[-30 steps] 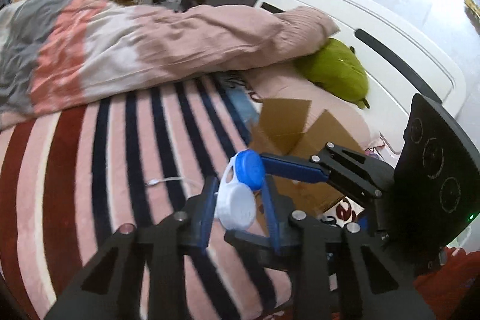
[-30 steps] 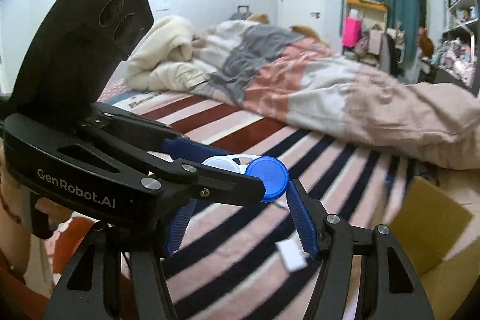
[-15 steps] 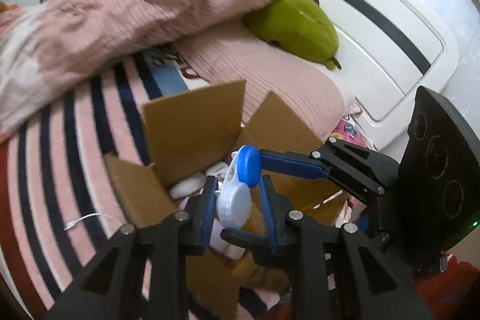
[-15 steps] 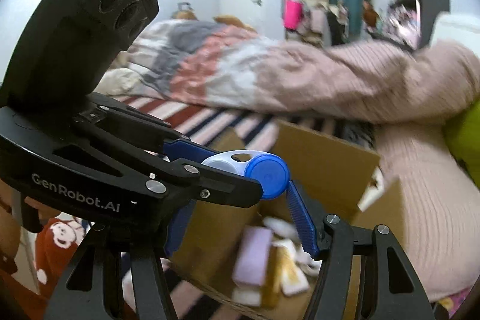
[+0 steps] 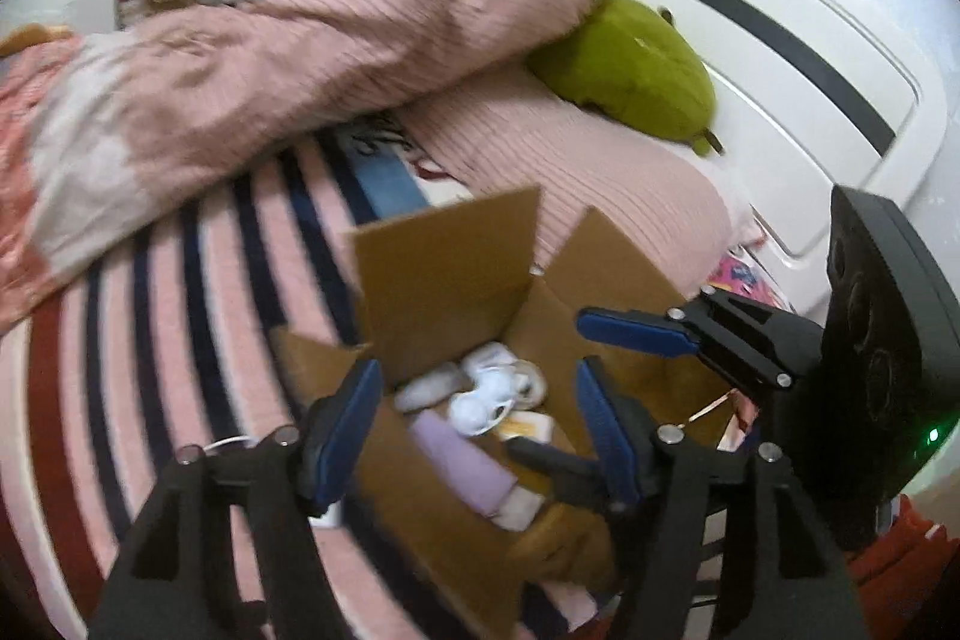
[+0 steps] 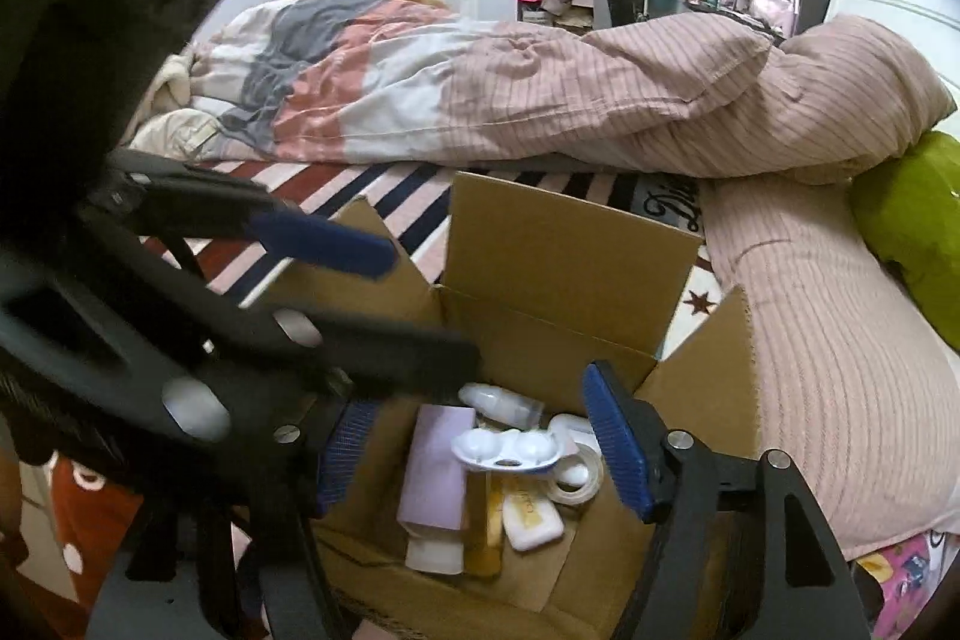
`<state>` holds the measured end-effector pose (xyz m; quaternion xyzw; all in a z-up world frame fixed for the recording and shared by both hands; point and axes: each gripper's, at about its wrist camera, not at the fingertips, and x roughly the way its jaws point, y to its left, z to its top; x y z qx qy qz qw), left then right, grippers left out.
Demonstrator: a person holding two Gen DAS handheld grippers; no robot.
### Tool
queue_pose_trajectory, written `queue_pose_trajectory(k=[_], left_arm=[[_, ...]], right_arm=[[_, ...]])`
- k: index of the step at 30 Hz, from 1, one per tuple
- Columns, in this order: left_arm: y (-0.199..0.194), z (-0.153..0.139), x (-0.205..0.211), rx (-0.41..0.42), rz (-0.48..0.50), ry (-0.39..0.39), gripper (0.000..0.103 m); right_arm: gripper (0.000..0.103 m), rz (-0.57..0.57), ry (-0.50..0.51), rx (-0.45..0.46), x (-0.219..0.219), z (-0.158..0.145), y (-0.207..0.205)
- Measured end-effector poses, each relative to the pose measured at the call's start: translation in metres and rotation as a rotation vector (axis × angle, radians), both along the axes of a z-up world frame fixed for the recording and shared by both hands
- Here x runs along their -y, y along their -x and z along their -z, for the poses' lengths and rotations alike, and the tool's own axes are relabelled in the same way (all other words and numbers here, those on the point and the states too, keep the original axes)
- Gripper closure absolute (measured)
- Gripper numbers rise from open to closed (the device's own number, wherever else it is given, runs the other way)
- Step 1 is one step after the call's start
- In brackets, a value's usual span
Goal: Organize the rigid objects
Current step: 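Carry the lens case into the cardboard box and open the right gripper, then grasp the white USB adapter with the right gripper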
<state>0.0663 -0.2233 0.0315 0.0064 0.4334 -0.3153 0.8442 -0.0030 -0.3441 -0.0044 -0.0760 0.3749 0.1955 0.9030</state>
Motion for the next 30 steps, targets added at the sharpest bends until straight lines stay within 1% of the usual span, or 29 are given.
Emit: queue_pose_trajectory(k=[2,6,10,13,15,19,22,26,30], left_arm=[[0.010,-0.007,-0.024,0.047,-0.071,-0.005,0.032],[0.031,-0.013,-0.081,0.093,-0.194,-0.012,0.032],[0.048,-0.010,-0.135,0.112,-0.314,-0.015,0.031],[0.057,-0.002,-0.167,0.115,-0.376,-0.022,0.031],[0.063,0.007,-0.184,0.111,-0.411,-0.026,0.031],[0.068,0.031,-0.212,0.089,-0.439,0.003,0.031],[0.063,0.051,-0.226,0.050,-0.458,0.011,0.031],[0.056,0.074,-0.237,0.016,-0.466,0.011,0.031],[0.050,0.090,-0.243,-0.010,-0.469,0.008,0.031]], right_arm=[[0.038,-0.014,0.000,0.010,-0.007,-0.004,0.003],[0.038,-0.067,-0.026,0.033,-0.032,-0.012,0.006],[0.038,-0.158,-0.053,0.050,-0.074,-0.019,0.011],[0.038,-0.234,-0.032,0.064,-0.115,-0.020,0.014],[0.038,-0.271,-0.022,0.056,-0.135,-0.016,0.015],[0.038,-0.328,0.009,-0.005,-0.174,0.007,0.015],[0.038,-0.319,0.049,-0.038,-0.190,0.027,0.010],[0.038,-0.266,0.127,-0.080,-0.202,0.060,-0.001],[0.038,-0.190,0.195,-0.098,-0.200,0.088,-0.012]])
